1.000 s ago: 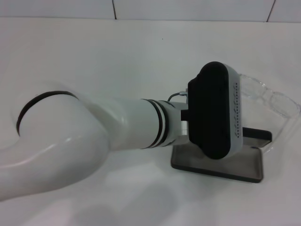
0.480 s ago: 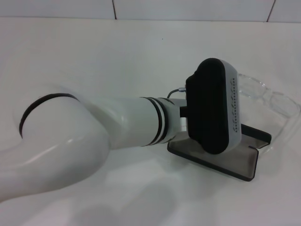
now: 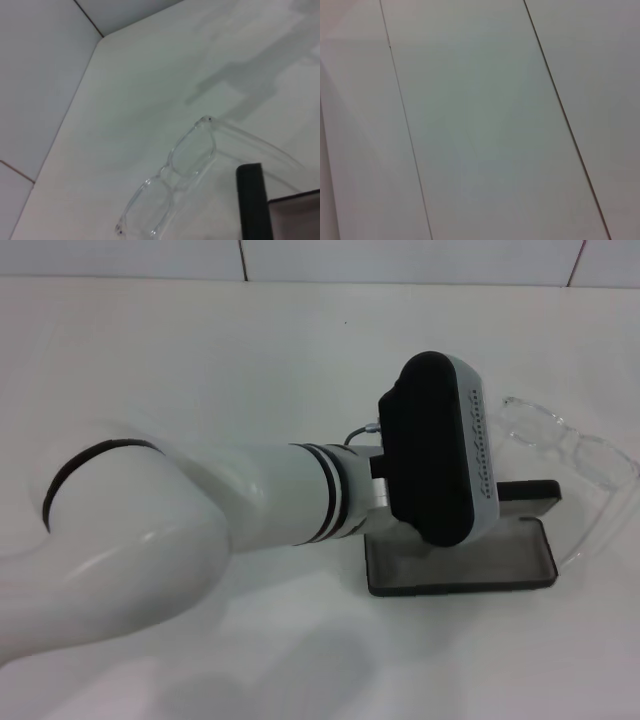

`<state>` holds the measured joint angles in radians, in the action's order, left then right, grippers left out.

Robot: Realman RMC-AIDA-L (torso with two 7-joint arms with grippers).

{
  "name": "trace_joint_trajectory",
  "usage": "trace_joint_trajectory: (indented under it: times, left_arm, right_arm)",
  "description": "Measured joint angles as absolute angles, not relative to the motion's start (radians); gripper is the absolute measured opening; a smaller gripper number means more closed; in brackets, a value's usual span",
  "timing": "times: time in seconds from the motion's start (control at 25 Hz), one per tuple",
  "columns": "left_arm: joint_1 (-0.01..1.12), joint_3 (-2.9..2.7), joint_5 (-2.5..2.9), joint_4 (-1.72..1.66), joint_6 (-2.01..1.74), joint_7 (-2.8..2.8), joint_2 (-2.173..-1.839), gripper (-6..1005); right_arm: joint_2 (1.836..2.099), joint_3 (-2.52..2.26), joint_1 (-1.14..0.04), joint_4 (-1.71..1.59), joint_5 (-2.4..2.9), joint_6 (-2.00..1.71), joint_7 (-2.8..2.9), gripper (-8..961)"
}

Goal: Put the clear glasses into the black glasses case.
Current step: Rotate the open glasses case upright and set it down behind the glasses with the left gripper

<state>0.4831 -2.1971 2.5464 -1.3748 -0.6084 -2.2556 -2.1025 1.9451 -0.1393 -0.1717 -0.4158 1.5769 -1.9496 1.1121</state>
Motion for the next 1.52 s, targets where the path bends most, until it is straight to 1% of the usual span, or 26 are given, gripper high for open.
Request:
trace_joint_trajectory:
  times: [0.96, 1.52]
  left_arm:
    - [0.488, -2.234, 2.542, -1.351, -0.621, -2.254, -2.101, 468]
    - [0.489, -2.230, 2.537, -1.413, -0.684, -2.253, -2.097, 467]
  right_arm:
    - [1.947, -0.141, -0.172, -0.416, 1.577, -1.951, 1.112, 795]
    - [1.947, -0.138, -0.172, -0.416, 1.577, -1.959, 1.115, 795]
